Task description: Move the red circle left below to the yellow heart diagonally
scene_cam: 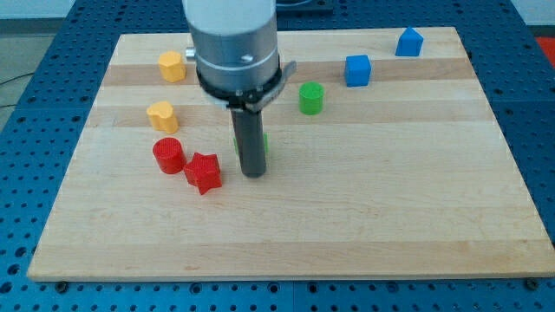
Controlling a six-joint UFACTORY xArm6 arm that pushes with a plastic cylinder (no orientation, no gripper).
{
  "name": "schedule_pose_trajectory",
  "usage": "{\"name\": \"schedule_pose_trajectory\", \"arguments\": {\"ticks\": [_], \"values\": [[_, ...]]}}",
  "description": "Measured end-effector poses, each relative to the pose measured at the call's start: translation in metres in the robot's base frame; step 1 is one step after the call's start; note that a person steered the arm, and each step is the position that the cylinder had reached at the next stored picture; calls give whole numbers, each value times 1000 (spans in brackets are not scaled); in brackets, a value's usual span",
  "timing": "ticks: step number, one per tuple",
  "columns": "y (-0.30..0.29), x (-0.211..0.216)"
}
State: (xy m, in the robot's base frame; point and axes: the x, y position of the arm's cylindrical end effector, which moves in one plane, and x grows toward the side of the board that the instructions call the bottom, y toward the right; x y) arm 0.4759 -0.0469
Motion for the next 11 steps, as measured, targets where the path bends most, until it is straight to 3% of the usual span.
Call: {"name": "schedule_pose_trajectory", "arguments": {"ticks": [1, 3, 5, 8, 10, 11], "values": [[11, -23], [0, 50], [-67, 59], [-110, 46], [-92, -3], [-128, -12]]}}
